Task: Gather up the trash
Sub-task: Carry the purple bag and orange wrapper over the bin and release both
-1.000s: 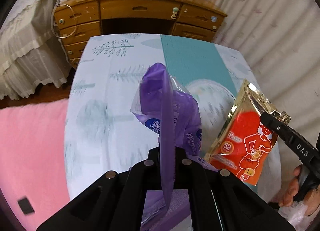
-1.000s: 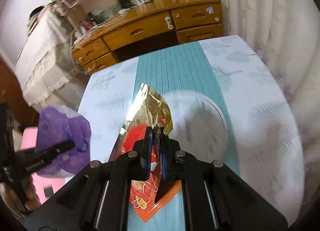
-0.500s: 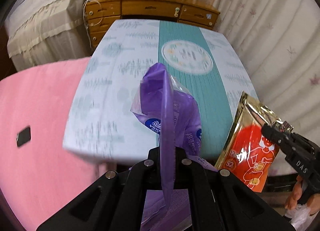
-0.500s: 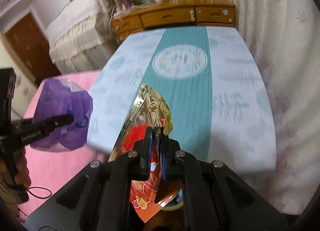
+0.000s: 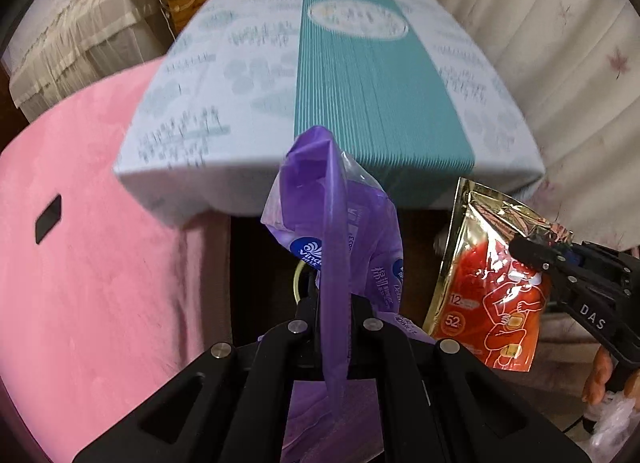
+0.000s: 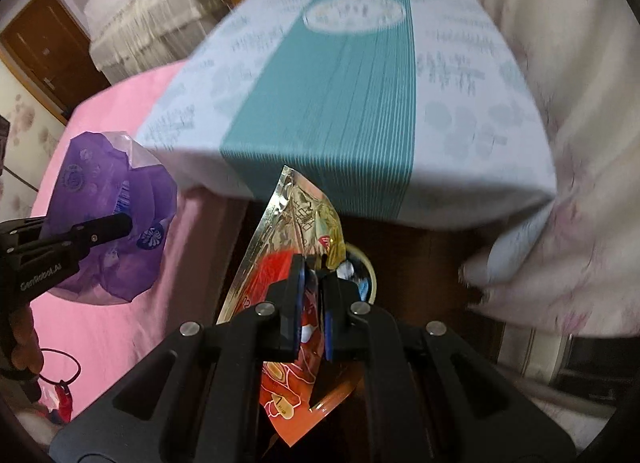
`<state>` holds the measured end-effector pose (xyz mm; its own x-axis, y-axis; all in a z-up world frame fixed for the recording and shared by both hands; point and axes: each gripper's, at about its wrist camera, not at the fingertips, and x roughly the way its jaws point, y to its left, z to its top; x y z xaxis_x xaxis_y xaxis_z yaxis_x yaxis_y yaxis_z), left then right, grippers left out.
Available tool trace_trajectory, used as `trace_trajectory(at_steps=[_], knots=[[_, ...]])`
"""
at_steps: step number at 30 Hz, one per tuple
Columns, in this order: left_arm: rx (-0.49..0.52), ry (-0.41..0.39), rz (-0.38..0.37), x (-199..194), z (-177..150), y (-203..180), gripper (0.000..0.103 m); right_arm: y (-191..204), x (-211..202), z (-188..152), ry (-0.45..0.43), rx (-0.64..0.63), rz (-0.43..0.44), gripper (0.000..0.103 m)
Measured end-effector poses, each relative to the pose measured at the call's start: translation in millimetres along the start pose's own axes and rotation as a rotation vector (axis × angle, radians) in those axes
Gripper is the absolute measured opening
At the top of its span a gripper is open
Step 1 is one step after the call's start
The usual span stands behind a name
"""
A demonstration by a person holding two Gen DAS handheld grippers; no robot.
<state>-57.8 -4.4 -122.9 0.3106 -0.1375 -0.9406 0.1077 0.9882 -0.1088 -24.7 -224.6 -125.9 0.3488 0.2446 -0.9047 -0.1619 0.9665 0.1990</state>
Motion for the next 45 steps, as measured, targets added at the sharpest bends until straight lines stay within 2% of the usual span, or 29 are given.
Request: trace_trajectory(at_steps=[5, 15, 21, 29, 33, 36, 38, 40, 41, 42, 44, 45], knots=[[0.01, 0.044, -0.021, 53, -25, 5, 0.0, 1, 53, -16, 0.08, 0.033, -0.049, 0.005], [0.04, 0.121, -0.068, 221, -73, 17, 0.001, -29, 228, -83, 0.245, 0.138, -0.15, 0.006], [0.028, 0.145, -0.077, 306, -94, 30, 0.001, -50, 318, -112, 0.286, 0.18, -0.196, 0.006], [0.041, 0.174, -0.091, 393, -109, 33, 0.001, -54, 413, -123, 0.314, 0.186, -0.222, 0.006], [0.049, 0.214, -0.095, 438, -108, 46, 0.001, -57, 451, -123, 0.334, 0.155, -0.232, 0.006], [0.045, 0.226, -0.098, 455, -104, 47, 0.002, -53, 469, -120, 0.344, 0.148, -0.238, 0.006], [0.04, 0.238, -0.098, 463, -104, 51, 0.006, -55, 483, -118, 0.347, 0.142, -0.232, 0.006], [0.035, 0.251, -0.092, 472, -104, 58, 0.024, -52, 494, -114, 0.348, 0.139, -0.218, 0.006], [0.033, 0.253, -0.092, 477, -104, 61, 0.029, -50, 498, -111, 0.352, 0.14, -0.201, 0.008], [0.028, 0.257, -0.093, 479, -104, 63, 0.038, -52, 506, -111, 0.357, 0.143, -0.184, 0.01], [0.015, 0.275, -0.1, 487, -103, 72, 0.055, -53, 512, -110, 0.366, 0.145, -0.174, 0.027], [0.009, 0.279, -0.094, 488, -102, 76, 0.069, -52, 514, -109, 0.363, 0.147, -0.174, 0.033]])
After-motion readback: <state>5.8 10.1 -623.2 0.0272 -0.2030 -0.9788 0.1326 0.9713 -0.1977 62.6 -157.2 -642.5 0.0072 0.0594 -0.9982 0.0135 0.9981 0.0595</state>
